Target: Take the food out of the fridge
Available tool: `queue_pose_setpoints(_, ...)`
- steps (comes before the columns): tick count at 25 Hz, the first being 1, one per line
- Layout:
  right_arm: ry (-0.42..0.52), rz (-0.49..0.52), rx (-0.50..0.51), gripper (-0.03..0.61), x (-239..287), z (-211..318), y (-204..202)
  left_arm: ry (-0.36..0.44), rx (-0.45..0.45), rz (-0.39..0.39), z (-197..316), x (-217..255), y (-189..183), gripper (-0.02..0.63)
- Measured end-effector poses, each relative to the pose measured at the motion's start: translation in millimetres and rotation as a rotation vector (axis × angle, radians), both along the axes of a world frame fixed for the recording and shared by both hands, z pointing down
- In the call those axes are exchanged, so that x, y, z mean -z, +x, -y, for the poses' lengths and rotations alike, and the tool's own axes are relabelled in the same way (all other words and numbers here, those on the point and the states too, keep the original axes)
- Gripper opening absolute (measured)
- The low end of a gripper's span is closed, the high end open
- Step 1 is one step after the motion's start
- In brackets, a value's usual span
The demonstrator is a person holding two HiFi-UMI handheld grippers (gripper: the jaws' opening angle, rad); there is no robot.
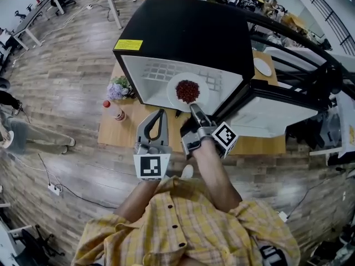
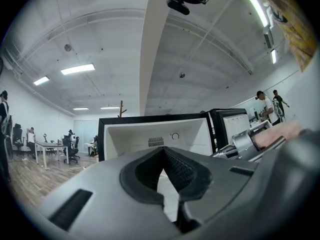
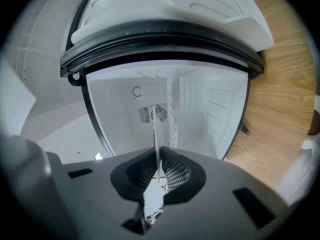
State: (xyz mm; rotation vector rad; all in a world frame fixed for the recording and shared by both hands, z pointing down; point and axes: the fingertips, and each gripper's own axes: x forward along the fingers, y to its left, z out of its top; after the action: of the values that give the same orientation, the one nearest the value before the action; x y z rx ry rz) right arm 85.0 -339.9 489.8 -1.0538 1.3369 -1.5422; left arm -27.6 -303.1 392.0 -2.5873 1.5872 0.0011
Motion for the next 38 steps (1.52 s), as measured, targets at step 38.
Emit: queue_pose_setpoints(38,0.043,-0.036,0.1,0.02,26,-70,-26,0.016,0.015,-0.021,-7,4,-5,0.008)
